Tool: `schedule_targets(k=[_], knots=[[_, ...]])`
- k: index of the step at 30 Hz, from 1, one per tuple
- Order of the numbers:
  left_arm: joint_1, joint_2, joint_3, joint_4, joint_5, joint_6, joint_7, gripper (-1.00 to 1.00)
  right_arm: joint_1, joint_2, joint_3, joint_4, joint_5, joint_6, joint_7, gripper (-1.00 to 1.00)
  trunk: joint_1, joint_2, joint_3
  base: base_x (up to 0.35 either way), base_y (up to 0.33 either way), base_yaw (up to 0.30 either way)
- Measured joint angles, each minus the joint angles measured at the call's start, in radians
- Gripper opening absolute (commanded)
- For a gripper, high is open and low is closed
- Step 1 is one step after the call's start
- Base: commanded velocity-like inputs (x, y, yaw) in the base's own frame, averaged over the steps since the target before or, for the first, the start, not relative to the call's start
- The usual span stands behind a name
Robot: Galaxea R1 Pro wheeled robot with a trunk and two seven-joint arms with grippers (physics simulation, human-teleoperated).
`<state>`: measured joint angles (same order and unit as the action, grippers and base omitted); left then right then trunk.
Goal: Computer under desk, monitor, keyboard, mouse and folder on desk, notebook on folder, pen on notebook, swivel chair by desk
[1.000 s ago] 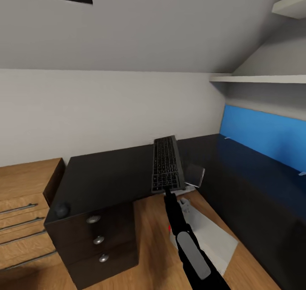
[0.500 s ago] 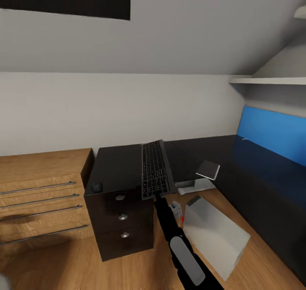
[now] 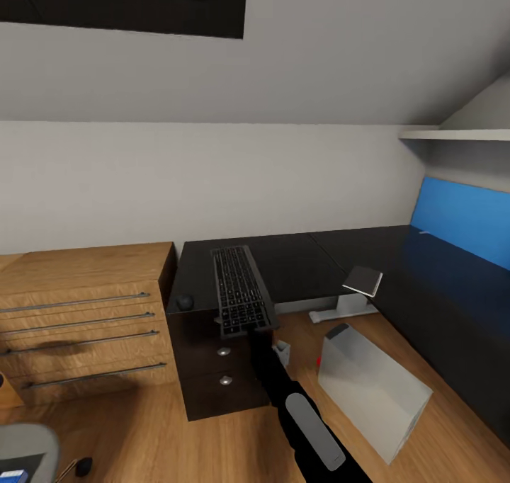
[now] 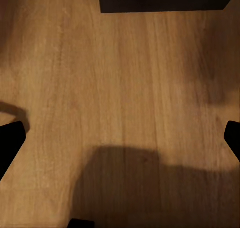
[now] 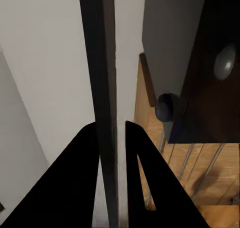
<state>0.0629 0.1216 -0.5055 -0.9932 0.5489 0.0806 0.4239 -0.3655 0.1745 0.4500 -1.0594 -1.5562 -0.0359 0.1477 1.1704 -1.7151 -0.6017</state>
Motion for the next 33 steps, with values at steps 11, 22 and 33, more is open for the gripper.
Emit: schedule_targets(k=[11,22,33], knots=[[0.000,0.000,0.002,-0.001,-0.001,-0.001,0.001,1.00,0.002,0.000,-0.001,0.003,-0.013,0.046,0.018,-1.00,0.000,0.000,0.000,0.000,0.000,0.000],[0.000,0.003,0.002,-0.009,-0.007,-0.125,-0.003,1.00,0.002,0.000,-0.002,0.008,-0.033,0.047,0.014,-1.00,-0.001,0.000,0.000,0.160,0.063,0.000],[0.001,0.003,0.004,-0.009,-0.007,-0.129,-0.001,1.00,0.002,0.000,-0.005,0.010,-0.107,0.047,0.011,-1.00,0.000,0.000,0.000,0.085,0.009,0.000]])
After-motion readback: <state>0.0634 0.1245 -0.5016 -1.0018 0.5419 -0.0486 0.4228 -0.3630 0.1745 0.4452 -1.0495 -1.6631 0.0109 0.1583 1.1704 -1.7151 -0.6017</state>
